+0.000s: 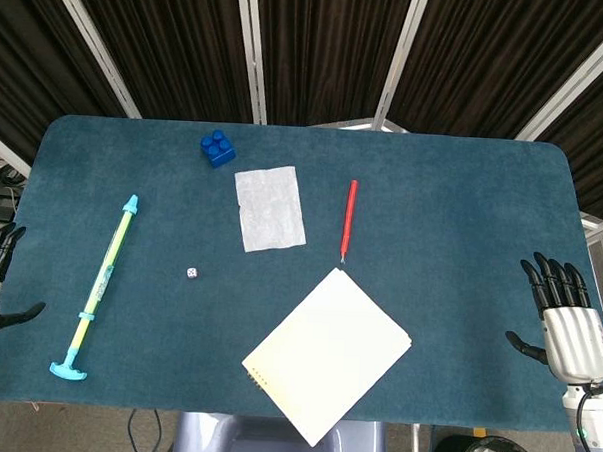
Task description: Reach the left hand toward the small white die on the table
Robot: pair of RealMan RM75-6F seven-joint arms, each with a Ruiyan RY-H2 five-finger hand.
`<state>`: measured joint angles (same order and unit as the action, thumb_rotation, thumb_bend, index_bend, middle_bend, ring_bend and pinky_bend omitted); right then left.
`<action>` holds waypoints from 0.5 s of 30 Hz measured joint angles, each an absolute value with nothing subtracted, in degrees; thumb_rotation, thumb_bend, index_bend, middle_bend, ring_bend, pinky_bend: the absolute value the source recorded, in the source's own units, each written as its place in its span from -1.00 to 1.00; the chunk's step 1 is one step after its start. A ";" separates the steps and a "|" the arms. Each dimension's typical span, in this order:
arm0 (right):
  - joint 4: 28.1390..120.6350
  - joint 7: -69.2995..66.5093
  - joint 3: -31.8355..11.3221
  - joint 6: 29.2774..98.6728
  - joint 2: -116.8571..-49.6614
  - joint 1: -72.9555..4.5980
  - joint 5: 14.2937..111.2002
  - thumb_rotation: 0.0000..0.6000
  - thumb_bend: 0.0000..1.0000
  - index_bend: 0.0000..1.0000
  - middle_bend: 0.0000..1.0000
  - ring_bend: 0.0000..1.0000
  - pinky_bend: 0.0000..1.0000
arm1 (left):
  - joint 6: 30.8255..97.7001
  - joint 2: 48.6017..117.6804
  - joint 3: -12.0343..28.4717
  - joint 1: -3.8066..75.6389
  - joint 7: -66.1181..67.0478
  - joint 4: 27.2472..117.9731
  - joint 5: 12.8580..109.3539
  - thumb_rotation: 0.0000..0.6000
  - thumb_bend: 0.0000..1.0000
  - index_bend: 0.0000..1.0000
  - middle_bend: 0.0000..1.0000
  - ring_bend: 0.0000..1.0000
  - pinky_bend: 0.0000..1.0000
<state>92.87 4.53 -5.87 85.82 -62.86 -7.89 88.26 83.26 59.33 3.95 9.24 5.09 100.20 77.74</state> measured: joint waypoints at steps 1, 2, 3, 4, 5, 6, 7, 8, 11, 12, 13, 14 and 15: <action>92.84 4.62 -5.78 85.47 -62.89 -7.96 88.12 1.00 -1.00 -1.00 -1.00 -1.00 -1.00 | 83.19 59.32 4.03 9.20 4.88 100.07 77.75 1.00 -1.00 -1.00 -1.00 -1.00 -1.00; 92.79 4.64 -5.72 85.28 -62.91 -8.01 88.04 1.00 -1.00 -1.00 -1.00 -1.00 -1.00 | 83.10 59.32 4.11 9.18 4.76 100.01 77.78 1.00 -1.00 -1.00 -1.00 -1.00 -1.00; 92.73 4.63 -5.67 85.12 -62.93 -8.05 88.00 1.00 -1.00 -1.00 -1.00 -1.00 -1.00 | 83.06 59.37 4.15 9.19 4.71 100.00 77.83 1.00 -1.00 -1.00 -1.00 -1.00 -1.00; 92.62 4.57 -5.63 84.93 -62.94 -8.12 87.93 1.00 -1.00 -1.00 -1.00 -1.00 -1.00 | 83.02 59.42 4.17 9.21 4.65 99.98 77.91 1.00 -1.00 -1.00 -1.00 -1.00 -1.00; 92.52 4.48 -5.61 84.83 -62.95 -8.15 87.86 1.00 -1.00 -1.00 -1.00 -1.00 -1.00 | 82.96 59.54 4.17 9.25 4.53 99.94 78.08 1.00 -1.00 -1.00 -1.00 -1.00 -1.00; 92.44 4.38 -5.61 84.74 -62.95 -8.17 87.76 1.00 -1.00 -1.00 -1.00 -1.00 -1.00 | 82.88 59.67 4.16 9.30 4.41 99.88 78.26 1.00 -1.00 -1.00 -0.93 -1.00 -1.00; 92.32 4.22 -5.62 84.65 -62.95 -8.19 87.64 1.00 -1.00 -1.00 -1.00 -1.00 -1.00 | 82.73 59.80 4.13 9.36 4.27 99.82 78.41 1.00 -1.00 -1.00 -0.64 -0.83 -0.87; 92.25 4.08 -5.63 84.56 -62.94 -8.21 87.52 1.00 -1.00 -1.00 -1.00 -1.00 -1.00 | 82.41 59.94 4.07 9.48 4.14 99.79 78.56 1.00 -0.98 -1.00 -0.36 -0.61 -0.66; 92.08 3.38 -5.80 84.11 -62.82 -8.31 86.84 1.00 -1.00 -1.00 -1.00 -1.00 -1.00 | 80.63 60.65 4.05 10.38 4.05 100.22 78.71 1.00 -0.33 -1.00 0.67 0.48 0.58; 92.01 3.19 -5.86 83.94 -62.74 -8.35 86.62 1.00 -1.00 -1.00 -1.00 -1.00 -1.00 | 79.76 61.05 4.09 10.90 4.11 100.44 78.71 1.00 0.02 -1.00 0.82 0.70 0.84; 91.95 3.09 -5.93 83.82 -62.67 -8.40 86.48 1.00 -1.00 -1.00 -1.00 -1.00 -1.00 | 78.73 61.45 4.12 11.45 4.15 100.67 78.69 1.00 0.27 -1.00 0.91 0.85 0.97; 91.94 3.08 -5.94 83.80 -62.66 -8.40 86.48 1.00 -1.00 -1.00 -1.00 -1.00 -1.00 | 77.19 61.98 4.13 12.23 4.22 100.98 78.60 1.00 0.39 -1.00 0.94 0.92 1.00; 91.93 3.07 -5.95 83.78 -62.65 -8.40 86.40 1.00 -1.00 -1.00 -1.00 -1.00 -1.00 | 75.86 62.39 4.12 12.88 4.35 101.21 78.46 1.00 0.52 -1.00 0.97 0.97 1.00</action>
